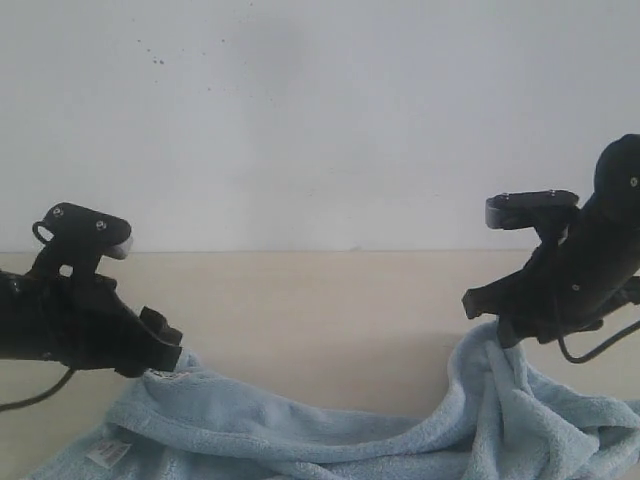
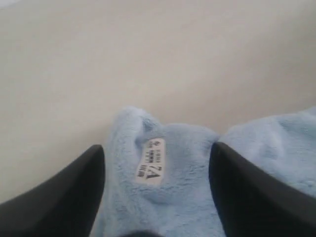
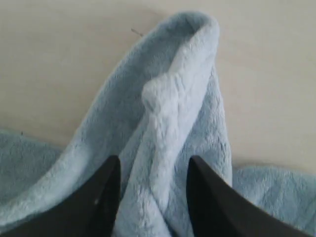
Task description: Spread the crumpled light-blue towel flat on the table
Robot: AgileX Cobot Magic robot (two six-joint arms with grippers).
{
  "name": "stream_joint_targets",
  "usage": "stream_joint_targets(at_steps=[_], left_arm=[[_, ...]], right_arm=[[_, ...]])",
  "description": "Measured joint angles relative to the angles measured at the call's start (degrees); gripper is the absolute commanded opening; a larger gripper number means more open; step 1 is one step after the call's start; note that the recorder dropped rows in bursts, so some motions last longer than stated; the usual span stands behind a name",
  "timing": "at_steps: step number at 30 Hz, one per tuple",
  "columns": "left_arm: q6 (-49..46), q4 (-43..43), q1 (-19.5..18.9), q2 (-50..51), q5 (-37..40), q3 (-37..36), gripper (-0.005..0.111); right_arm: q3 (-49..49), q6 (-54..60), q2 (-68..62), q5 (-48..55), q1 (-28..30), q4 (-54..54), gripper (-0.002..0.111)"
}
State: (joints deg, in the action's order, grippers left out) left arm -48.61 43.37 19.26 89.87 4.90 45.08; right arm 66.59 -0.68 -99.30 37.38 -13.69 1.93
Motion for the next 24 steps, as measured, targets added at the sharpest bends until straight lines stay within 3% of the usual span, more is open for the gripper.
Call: stream_joint_targets(at_steps=[11, 13, 16, 24], left_arm=[[8.43, -0.91, -12.6, 0.26, 15.63, 1.5, 0.059], [8.53, -0.91, -13.09, 1.16, 17.49, 1.39, 0.059], [8.65, -0.91, -13.15, 3.27, 18.23, 0.99, 0.059], [7.48, 5.06, -13.2, 7.12, 18.48, 0.52, 0.059]], right_arm=[[5.08, -0.19, -9.58, -5.15, 0.0, -3.24, 0.041], [5.08, -1.93, -10.26, -5.43, 0.0, -4.9, 0.029], [5.21, -4.8, -10.27, -5.57, 0.0, -7.46, -0.001], [5.21, -7.54, -8.64, -5.49, 0.04, -10.38, 0.0]])
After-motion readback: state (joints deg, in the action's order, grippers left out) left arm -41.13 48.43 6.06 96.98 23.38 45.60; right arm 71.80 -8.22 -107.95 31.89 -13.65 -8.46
